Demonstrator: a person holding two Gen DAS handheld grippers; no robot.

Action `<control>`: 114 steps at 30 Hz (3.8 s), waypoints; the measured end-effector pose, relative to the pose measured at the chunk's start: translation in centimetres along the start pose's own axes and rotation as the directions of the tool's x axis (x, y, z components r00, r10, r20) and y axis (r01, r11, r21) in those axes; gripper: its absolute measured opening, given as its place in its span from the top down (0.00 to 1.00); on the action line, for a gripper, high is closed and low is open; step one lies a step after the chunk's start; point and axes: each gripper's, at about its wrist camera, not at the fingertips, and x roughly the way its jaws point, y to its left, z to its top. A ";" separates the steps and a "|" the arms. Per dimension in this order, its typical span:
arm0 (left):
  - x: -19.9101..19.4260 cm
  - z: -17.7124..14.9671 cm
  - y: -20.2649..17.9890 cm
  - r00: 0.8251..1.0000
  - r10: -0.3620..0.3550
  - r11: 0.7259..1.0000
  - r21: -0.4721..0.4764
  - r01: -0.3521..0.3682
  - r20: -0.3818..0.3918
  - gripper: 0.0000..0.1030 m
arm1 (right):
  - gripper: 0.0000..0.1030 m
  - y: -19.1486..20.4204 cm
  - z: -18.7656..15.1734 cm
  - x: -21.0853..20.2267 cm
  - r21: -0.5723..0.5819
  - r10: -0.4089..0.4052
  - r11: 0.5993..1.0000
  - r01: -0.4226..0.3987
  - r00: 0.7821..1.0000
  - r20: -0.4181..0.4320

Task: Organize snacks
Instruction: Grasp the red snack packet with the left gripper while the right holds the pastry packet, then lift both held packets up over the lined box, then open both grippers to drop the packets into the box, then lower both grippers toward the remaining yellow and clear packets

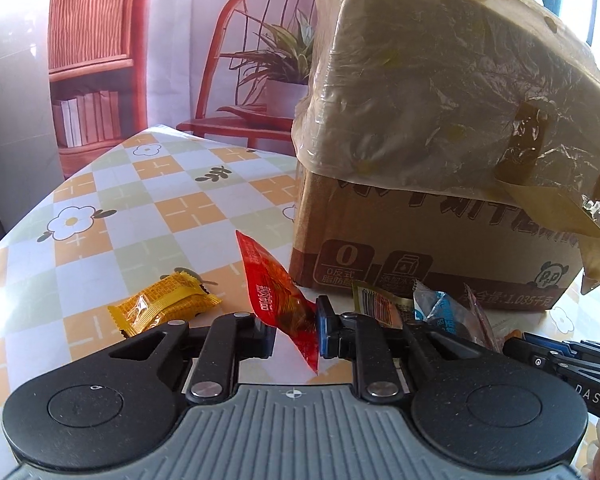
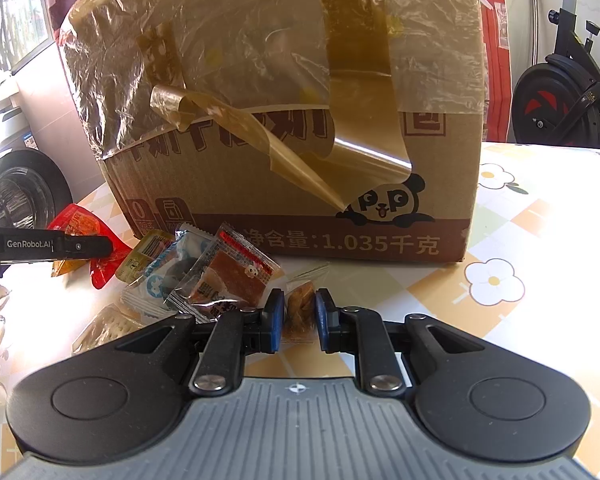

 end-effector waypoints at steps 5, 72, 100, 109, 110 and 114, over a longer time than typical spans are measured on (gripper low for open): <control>-1.9 -0.4 -0.2 0.999 0.005 1.000 0.023 -0.005 0.032 0.80 | 0.82 0.0 0.0 0.0 0.001 0.002 1.000 -0.002 1.000 0.000; -4.7 16.7 -8.4 0.969 -0.092 0.961 0.276 0.025 0.231 0.55 | 0.70 2.9 18.9 -4.5 -0.028 0.012 1.000 -0.006 0.976 0.219; -10.1 8.7 5.9 0.995 0.044 0.997 0.060 -0.049 0.089 0.55 | 0.58 4.6 7.1 -9.3 0.086 0.113 0.987 -0.137 0.964 0.240; -8.1 6.4 6.5 0.999 0.029 0.998 0.059 -0.031 0.033 0.55 | 0.58 5.3 4.9 -6.0 0.072 0.110 0.990 -0.119 0.987 0.120; -7.8 6.0 6.6 0.999 0.028 0.998 0.054 -0.029 0.026 0.55 | 0.58 5.3 4.7 -5.4 0.067 0.104 0.992 -0.111 0.990 0.096; -6.9 4.9 7.0 1.000 0.026 0.999 0.047 -0.026 0.000 0.55 | 0.58 5.3 4.3 -3.3 0.022 0.087 0.996 -0.088 0.996 0.015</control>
